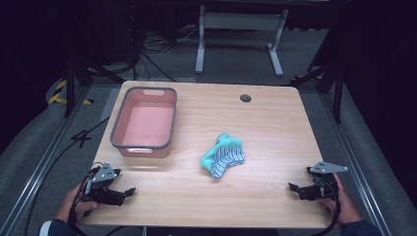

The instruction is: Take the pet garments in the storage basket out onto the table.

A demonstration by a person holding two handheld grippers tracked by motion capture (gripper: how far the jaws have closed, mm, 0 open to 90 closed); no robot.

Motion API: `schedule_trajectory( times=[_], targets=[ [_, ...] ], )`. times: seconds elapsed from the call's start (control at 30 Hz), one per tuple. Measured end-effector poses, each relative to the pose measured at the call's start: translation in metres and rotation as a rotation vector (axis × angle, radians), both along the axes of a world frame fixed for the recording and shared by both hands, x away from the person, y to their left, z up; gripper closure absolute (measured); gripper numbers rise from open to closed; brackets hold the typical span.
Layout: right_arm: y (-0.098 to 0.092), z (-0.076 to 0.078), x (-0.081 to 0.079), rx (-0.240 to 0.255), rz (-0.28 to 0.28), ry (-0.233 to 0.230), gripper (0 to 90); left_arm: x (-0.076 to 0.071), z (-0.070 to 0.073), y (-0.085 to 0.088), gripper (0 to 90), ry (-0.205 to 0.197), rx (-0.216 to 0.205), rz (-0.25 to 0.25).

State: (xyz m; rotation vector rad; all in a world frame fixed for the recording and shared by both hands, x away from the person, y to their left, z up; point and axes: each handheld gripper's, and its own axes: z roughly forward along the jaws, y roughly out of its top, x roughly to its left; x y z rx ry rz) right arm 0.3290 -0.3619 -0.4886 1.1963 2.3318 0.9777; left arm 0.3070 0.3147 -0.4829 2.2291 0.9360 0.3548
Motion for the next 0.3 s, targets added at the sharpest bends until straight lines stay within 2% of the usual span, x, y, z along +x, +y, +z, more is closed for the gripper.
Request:
schedule_trajectory(
  times=[0.17, 0.3],
  targets=[
    [-0.0003, -0.0001, -0.0003, 0.0, -0.002, -0.001, 0.2, 0.0011, 0.0001, -0.0023, 6.6, 0.012, 0.011, 0.007],
    [-0.0003, -0.0001, -0.0003, 0.0, -0.002, -0.001, 0.2, 0.0015, -0.0004, -0.0034, 5.6, 0.007, 0.01, 0.012]
  ],
)
